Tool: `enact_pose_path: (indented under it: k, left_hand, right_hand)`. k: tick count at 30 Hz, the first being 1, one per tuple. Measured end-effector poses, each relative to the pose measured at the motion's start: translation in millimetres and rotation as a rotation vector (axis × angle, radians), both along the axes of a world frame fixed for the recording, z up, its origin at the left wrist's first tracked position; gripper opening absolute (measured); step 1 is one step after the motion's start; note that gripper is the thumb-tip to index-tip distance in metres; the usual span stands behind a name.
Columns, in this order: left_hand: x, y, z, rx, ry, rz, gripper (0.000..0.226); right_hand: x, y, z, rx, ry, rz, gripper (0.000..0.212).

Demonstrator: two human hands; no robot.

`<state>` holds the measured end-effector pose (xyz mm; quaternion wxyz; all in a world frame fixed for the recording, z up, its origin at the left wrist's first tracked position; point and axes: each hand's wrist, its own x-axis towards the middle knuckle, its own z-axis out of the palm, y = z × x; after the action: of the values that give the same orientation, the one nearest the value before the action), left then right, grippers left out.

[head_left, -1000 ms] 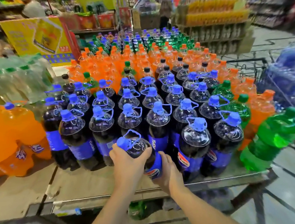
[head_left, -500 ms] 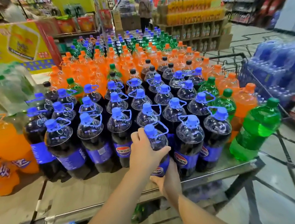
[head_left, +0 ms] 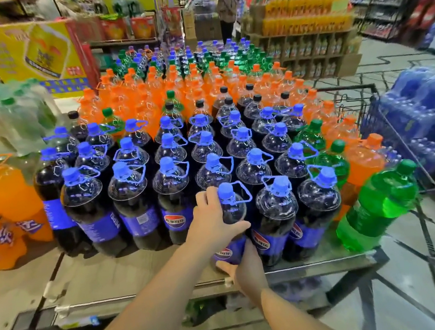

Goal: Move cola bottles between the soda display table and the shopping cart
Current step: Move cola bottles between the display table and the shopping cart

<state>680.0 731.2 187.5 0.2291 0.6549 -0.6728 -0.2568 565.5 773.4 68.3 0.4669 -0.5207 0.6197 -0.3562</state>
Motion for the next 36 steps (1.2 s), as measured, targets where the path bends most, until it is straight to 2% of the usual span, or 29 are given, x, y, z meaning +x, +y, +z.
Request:
enact_pose_path:
  k: [2,8,13,16,20,24,26,29,32,36]
  left_hand:
    - [-0.7,0.4,0.6,-0.001,-0.004,0.0,0.102]
    - [-0.7,3.2,-0.4,0.005,-0.012,0.01,0.094]
    - [-0.8,7.2,7.9,0.009,-0.029,-0.008,0.091]
    - [1.5,6.9,12.4,0.029,-0.057,-0.032,0.09]
    - [3.1,7.5,20.6,0.043,-0.141,-0.079,0.101]
    - [12.1,5.7,32.7,0.104,-0.246,-0.187,0.131]
    - [21.1,2.3,42.5,0.102,-0.338,-0.245,0.138]
    - [28.8,3.6,62.2,0.052,-0.477,-0.296,0.134]
    - [26.9,10.5,78.8,-0.003,-0.544,-0.328,0.128]
    - [11.4,20.1,94.1,-0.172,-0.637,-0.357,0.119]
  right_hand:
    - [-6.6,1.0,7.2,0.066,-0.101,0.036,0.07]
    - [-17.0,-4.3,14.8,0.067,0.097,0.052,0.088]
    - [-20.9,6.1,33.3,0.103,0.27,0.037,0.072]
    - [-27.7,15.3,49.9,0.036,0.438,0.037,0.069]
    - [-46.2,31.9,68.3,0.018,0.581,0.032,0.079]
    - [-71.0,57.1,95.6,0.011,0.678,-0.022,0.085]
    - [-85.1,71.6,112.0,0.017,0.737,-0.055,0.093]
    - [-105.9,93.0,134.6,0.042,0.769,-0.126,0.103]
    - [-124.9,113.5,153.5,0.066,0.767,-0.185,0.104]
    - [-151.4,134.2,171.0,0.093,0.802,-0.253,0.119]
